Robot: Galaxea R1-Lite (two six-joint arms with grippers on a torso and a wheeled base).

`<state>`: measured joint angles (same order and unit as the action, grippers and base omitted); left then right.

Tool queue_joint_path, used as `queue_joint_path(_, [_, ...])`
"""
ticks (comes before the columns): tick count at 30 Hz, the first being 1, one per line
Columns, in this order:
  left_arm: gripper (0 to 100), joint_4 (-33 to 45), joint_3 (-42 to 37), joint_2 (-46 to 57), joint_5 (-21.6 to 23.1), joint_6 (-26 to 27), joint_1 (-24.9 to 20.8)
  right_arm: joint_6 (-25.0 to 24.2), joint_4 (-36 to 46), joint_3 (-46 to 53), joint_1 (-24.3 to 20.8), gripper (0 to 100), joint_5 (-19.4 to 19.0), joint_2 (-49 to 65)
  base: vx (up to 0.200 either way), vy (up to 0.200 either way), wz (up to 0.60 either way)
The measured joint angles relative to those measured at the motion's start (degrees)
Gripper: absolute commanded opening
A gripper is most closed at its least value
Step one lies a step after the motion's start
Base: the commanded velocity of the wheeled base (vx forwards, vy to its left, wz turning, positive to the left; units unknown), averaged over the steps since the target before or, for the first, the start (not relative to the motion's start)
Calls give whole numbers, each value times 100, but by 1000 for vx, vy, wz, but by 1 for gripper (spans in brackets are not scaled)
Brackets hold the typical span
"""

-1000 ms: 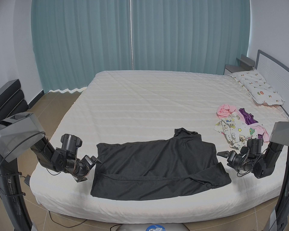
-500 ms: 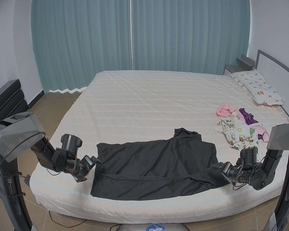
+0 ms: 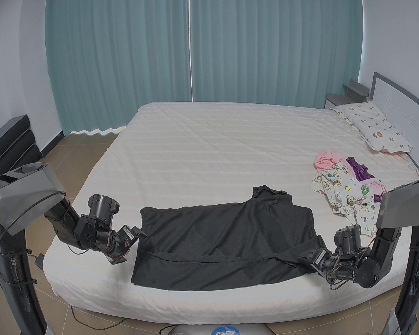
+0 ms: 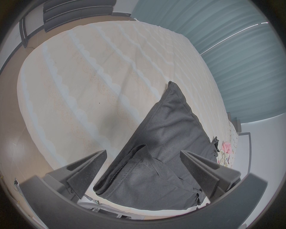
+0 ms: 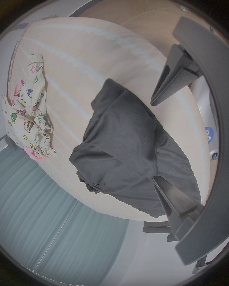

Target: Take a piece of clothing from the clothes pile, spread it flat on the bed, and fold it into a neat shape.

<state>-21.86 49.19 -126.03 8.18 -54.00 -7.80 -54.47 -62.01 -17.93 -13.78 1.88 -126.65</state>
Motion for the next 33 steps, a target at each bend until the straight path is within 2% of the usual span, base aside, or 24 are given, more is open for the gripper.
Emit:
queue_joint_path(5, [100, -1, 1, 0, -2, -2, 0, -207, -168, -12, -89, 100, 197, -94, 0, 0, 0])
queue_joint_path(11, [100, -1, 4, 0, 0, -2, -2, -304, -827, -6, -118, 100, 494, -301, 0, 0, 0])
queue_joint_path(12, [100, -1, 4, 0, -2, -2, 0, -308, -887, 5, -121, 0, 556, -339, 0, 0, 0])
queue_joint_path(23, [100, 0, 4, 0, -2, -2, -2, -306, -1120, 126, -152, 0, 1117, -530, 0, 0, 0])
queue_joint_path(33, [100, 0, 4, 0, -2, -2, -2, -251, -1336, 219, -267, 0, 1156, -299, 0, 0, 0])
